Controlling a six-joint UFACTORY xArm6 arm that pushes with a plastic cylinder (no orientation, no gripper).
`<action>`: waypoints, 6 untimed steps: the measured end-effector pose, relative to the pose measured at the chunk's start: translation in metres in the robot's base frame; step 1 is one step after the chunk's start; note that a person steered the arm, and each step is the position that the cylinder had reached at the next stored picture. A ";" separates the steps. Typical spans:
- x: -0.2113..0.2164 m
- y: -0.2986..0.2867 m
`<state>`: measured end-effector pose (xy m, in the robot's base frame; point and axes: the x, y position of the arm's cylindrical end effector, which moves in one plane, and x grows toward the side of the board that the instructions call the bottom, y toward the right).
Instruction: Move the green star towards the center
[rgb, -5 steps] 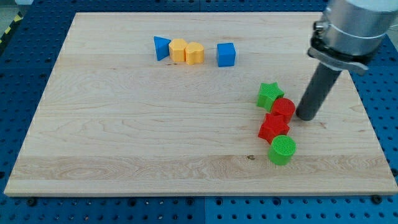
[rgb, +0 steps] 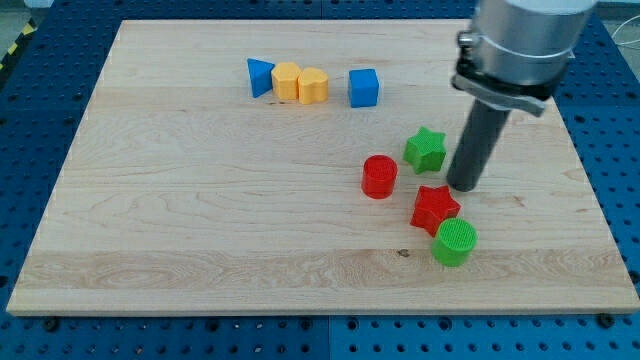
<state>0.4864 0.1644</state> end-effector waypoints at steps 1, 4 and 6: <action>-0.002 0.014; -0.017 -0.022; -0.019 -0.040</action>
<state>0.4674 0.1244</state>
